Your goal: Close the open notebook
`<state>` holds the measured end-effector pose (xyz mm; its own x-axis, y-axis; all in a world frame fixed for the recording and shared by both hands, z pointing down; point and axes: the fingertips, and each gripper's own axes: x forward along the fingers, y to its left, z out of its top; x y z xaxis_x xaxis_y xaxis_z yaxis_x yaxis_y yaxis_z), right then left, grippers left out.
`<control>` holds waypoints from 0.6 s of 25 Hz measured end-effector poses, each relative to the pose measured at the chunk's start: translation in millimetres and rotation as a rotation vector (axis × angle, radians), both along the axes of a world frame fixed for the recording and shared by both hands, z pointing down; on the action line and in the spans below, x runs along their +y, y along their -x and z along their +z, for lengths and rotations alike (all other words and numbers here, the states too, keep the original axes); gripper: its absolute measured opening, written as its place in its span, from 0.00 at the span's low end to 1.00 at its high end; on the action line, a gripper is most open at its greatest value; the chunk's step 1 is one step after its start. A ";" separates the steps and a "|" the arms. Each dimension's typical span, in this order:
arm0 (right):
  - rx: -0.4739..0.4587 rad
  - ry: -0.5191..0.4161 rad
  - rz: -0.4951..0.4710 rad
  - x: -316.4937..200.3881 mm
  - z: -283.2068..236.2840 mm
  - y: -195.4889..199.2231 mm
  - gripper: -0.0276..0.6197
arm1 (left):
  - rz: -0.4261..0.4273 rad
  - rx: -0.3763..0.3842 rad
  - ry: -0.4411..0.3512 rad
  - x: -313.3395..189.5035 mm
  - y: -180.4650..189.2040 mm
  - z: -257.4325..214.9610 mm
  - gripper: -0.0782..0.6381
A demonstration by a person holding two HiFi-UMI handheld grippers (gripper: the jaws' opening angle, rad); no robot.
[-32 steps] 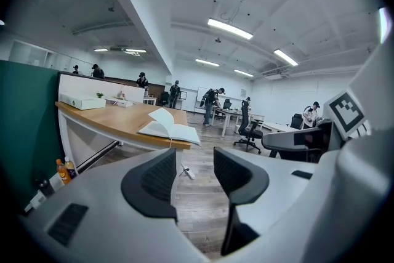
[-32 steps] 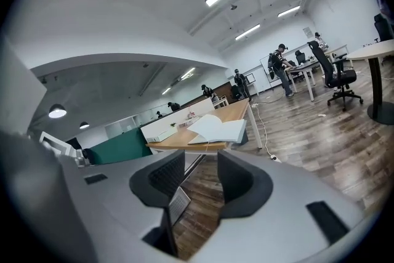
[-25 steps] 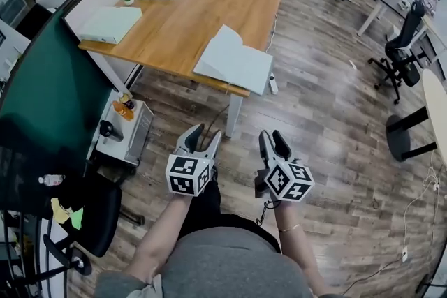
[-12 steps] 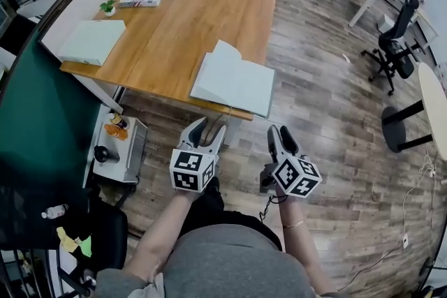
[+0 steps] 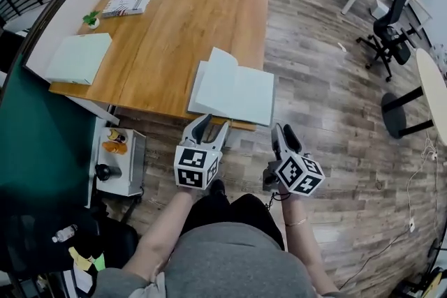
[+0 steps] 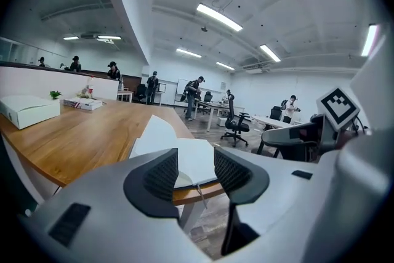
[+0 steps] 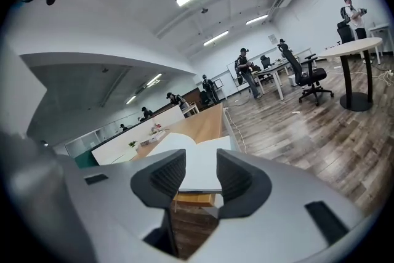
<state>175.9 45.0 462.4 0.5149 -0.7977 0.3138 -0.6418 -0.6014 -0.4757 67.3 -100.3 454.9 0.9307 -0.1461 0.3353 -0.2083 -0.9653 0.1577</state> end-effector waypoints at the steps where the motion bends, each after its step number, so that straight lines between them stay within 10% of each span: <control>1: -0.003 0.003 0.007 0.0 1.3 -2.1 0.27 | 0.008 -0.006 -0.001 -0.6 -3.8 1.5 0.37; 15: -0.116 0.004 0.073 4.9 35.3 -29.8 0.28 | 0.039 -0.096 0.010 -16.3 -44.6 28.3 0.37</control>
<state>205.8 49.9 497.7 0.5318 -0.7579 0.3778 -0.5370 -0.6468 -0.5416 111.9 -116.6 483.2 0.8991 -0.1071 0.4244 -0.1856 -0.9714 0.1481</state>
